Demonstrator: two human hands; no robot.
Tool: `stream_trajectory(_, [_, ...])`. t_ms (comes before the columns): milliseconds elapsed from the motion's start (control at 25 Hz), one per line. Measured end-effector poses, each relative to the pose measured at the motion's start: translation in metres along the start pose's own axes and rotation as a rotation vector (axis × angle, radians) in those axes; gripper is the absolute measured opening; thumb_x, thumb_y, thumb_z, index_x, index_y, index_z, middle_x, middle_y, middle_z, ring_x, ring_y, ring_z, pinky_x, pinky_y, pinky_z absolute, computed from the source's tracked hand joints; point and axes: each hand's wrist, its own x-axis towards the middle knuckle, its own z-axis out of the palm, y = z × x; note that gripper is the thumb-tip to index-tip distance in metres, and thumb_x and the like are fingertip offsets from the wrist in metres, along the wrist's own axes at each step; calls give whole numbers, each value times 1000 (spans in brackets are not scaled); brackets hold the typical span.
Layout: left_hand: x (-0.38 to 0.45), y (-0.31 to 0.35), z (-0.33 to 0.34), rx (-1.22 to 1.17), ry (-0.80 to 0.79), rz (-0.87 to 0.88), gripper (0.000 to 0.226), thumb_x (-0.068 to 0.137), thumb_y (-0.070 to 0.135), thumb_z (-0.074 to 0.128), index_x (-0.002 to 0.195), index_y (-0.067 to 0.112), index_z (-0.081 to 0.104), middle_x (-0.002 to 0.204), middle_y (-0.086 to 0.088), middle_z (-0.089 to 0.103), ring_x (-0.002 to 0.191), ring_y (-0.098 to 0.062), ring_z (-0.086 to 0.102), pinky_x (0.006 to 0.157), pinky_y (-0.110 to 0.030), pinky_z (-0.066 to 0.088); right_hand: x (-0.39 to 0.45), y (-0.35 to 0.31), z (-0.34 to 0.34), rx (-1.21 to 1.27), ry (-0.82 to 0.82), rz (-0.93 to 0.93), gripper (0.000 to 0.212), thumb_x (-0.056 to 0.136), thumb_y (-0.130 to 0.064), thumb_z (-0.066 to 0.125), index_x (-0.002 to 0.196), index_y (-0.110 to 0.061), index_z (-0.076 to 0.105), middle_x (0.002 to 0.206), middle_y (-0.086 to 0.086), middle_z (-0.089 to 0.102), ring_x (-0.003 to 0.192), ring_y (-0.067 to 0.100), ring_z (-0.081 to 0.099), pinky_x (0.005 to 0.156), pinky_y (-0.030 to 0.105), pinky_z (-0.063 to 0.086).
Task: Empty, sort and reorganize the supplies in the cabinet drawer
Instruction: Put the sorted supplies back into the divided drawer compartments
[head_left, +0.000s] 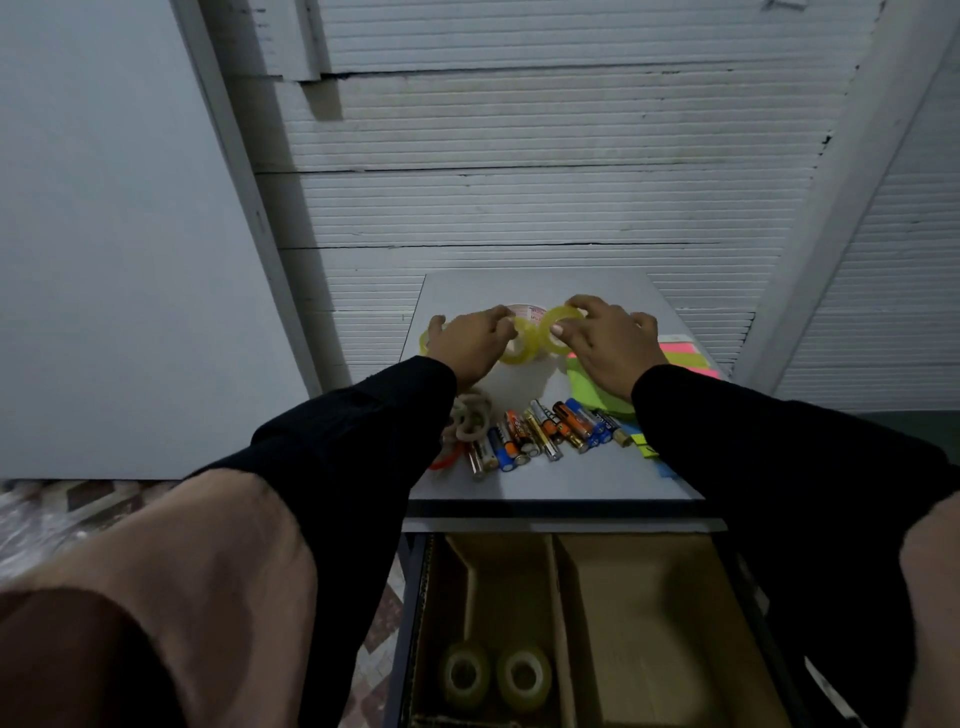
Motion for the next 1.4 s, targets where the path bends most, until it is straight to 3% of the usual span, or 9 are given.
stream_trajectory(200, [-35,11,-19,-361,318,181,38,93,39,51,108,9,69,138,9,51,110,-11,57,96,-26,40,-14,-7,-26,154,236,-60,49,82,-36,68,124,-13,58,145,3,38,125,30,40,100,40,31])
stream_trajectory(360, [-69,35,-41,-516,626,219,39,82,29,71,116,11,65,143,5,45,107,18,35,88,-7,33,-39,-26,-55,210,388,-84,42,78,-16,74,116,-6,58,142,8,40,123,32,39,98,32,30])
stream_trajectory(480, [-97,51,-55,-550,758,201,39,81,26,73,116,11,65,141,3,48,107,17,36,80,1,33,-63,-41,-72,193,455,-126,35,77,-9,72,109,-5,58,137,9,45,119,33,43,95,32,32])
stream_trajectory(560, [-113,58,-60,-552,785,183,36,82,25,72,115,13,65,140,4,49,109,7,46,78,-7,38,-75,-49,-79,180,473,-156,30,77,-9,72,103,-4,58,133,11,48,116,35,46,93,37,35])
stream_trajectory(720, [-157,64,-62,-559,698,216,37,82,25,71,114,15,57,118,9,58,104,-8,57,83,-30,50,-113,-66,-86,153,416,-194,31,75,-11,72,100,-7,53,113,9,53,101,34,49,83,41,39])
stream_trajectory(840, [-187,55,-51,-583,576,164,48,78,28,74,118,19,48,110,17,55,101,-11,60,81,-40,53,-140,-73,-78,170,300,-190,44,77,-13,71,117,-10,52,120,8,54,106,32,48,87,41,40])
stream_trajectory(1040, [-220,26,-23,-533,391,121,67,76,27,75,132,23,40,125,3,57,103,-18,62,86,-39,54,-172,-75,-51,160,90,-160,63,78,-19,72,134,-14,43,134,8,50,118,30,45,96,37,38])
stream_trajectory(1160, [-231,3,-10,-384,296,92,74,77,25,75,140,22,35,134,1,52,117,-16,55,94,-39,51,-185,-76,-31,157,-78,-149,69,80,-23,71,140,-17,37,141,7,42,130,27,36,105,36,31])
stream_trajectory(1400, [-240,-31,5,-158,100,39,67,82,27,70,140,15,39,136,-5,43,119,-22,48,94,-26,40,-197,-74,16,83,-407,-119,64,82,-25,69,137,-19,39,135,6,42,126,23,39,103,35,34])
